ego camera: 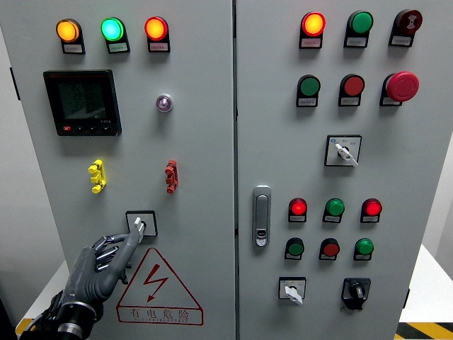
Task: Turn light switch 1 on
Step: 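Raise the left hand to the rotary switch below the terminal blocks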
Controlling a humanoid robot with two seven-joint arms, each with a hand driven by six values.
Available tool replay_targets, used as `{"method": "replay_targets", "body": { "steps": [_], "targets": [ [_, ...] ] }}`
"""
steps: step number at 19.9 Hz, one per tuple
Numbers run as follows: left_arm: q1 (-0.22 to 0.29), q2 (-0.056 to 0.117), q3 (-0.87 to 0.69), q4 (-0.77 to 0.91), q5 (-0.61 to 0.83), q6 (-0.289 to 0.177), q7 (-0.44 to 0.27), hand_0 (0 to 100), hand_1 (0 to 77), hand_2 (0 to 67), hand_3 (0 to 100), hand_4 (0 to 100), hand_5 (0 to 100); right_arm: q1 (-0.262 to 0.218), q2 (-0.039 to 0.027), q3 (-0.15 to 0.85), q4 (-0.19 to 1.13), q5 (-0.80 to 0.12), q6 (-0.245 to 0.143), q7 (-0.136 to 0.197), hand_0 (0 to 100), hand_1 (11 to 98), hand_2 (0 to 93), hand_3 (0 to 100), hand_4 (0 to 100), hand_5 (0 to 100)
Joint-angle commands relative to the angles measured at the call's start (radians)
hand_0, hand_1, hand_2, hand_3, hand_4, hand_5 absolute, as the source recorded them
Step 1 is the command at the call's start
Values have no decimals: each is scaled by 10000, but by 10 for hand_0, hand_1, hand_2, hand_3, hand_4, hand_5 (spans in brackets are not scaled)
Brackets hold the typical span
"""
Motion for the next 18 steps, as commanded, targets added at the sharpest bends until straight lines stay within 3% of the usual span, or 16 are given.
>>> {"method": "replay_targets", "body": {
  "steps": [1, 9, 18],
  "targets": [
    [-137, 45, 0, 1, 7, 2, 186, 0, 450, 423, 881, 1000, 822, -5, 0, -1, 0, 0, 0, -2, 0, 226, 0, 110, 230, 146],
    [-398, 91, 15, 1, 69, 293, 769, 0, 509, 445, 900, 1000, 843, -5, 0, -1, 0, 0, 0, 13, 0, 226, 0, 110, 230, 146],
    [-644, 60, 30, 16, 145, 294, 1351, 0, 570, 457, 918, 1000, 874, 10, 0, -1, 0, 0, 0, -2, 0, 226, 0, 110, 230, 146]
  ]
}}
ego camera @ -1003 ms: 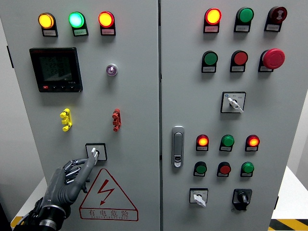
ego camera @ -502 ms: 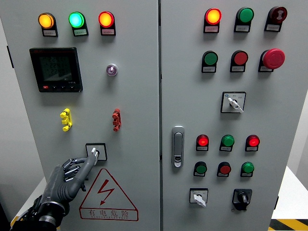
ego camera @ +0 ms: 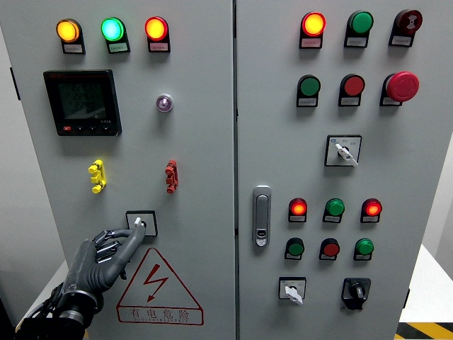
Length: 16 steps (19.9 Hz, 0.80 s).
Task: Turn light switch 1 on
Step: 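Raise the left hand to the rotary switch below the terminal blocks, then pinch the switch's white lever between left thumb and fingers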
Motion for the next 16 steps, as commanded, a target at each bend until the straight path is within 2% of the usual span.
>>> {"method": "replay_targets", "body": {
  "steps": [1, 10, 16],
  "targets": [
    [-73, 12, 0, -11, 52, 0, 262, 0, 570, 460, 923, 1000, 882, -3, 0, 0, 0, 0, 0, 7, 0, 226, 0, 110, 230, 146],
    [-227, -34, 199, 4, 52, 15, 569, 0, 565, 479, 943, 1000, 902, -3, 0, 0, 0, 0, 0, 7, 0, 226, 0, 110, 230, 145],
    [-257, -19, 199, 4, 52, 306, 585, 0, 551, 479, 948, 1000, 905, 12, 0, 0, 0, 0, 0, 7, 0, 226, 0, 110, 230, 146]
  ]
}}
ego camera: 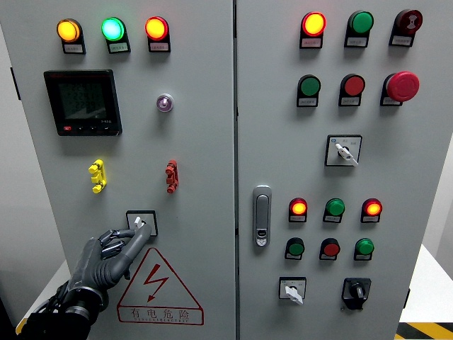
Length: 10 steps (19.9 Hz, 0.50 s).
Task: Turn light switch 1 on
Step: 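Pinch the switch's white lever between left thumb and fingers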
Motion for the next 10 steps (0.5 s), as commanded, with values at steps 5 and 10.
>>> {"method": "replay_targets", "body": {
  "steps": [5, 10],
  "targets": [
    [-17, 2, 12, 16, 14, 111, 17, 0, 545, 480, 949, 1000, 906, 6, 0, 0, 0, 0, 0, 8, 0, 226, 0, 110, 230, 146],
    [-124, 33, 28, 78, 183, 126, 291, 0, 550, 485, 956, 1000, 907, -9, 0, 0, 0, 0, 0, 8, 0, 225, 0, 110, 230, 145]
  ]
}}
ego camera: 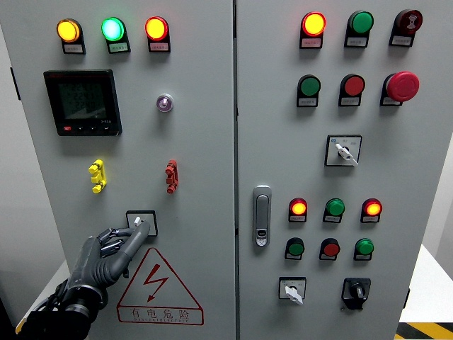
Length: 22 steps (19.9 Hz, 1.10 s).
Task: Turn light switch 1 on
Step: 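Pinch the switch's white lever between left thumb and fingers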
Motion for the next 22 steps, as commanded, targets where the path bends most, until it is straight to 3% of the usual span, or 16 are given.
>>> {"method": "replay_targets", "body": {
  "steps": [1, 22],
  "targets": [
    [-68, 11, -1, 32, 30, 4, 250, 0, 551, 487, 958, 1000, 907, 13, 0, 0, 0, 0, 0, -15, 0, 225, 0, 111, 230, 145],
    [-313, 11, 91, 186, 76, 173, 374, 0, 544, 498, 971, 1000, 903, -2, 0, 0, 0, 0, 0, 0, 0, 225, 0, 110, 230, 146]
  ]
}}
